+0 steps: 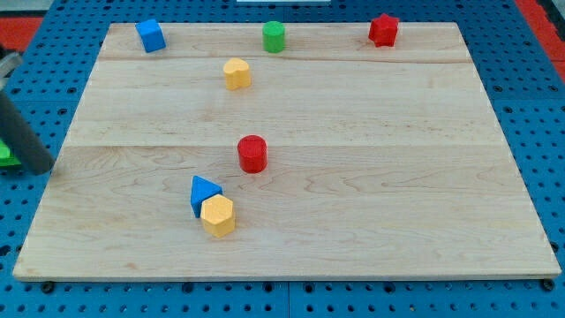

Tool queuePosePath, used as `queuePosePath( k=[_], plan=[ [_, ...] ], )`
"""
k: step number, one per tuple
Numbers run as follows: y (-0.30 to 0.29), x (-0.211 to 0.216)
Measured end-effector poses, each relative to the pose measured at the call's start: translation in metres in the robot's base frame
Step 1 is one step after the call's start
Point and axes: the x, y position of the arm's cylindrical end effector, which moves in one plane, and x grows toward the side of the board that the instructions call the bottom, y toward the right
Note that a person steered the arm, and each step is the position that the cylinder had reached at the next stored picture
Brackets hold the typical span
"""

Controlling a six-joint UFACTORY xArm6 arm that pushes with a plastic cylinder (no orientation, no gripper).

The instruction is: Move the red circle towards the right centre

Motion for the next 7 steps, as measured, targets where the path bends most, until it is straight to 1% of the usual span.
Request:
queuePosePath(
  k=[1, 2, 3, 4, 6, 7],
  plan=[
    [0.028, -0.037],
    [0.088, -0.058],
    [0.138, -0.06],
    [0.167, -0.059],
    [0.185, -0.035],
    [0.184, -0.033]
  ],
)
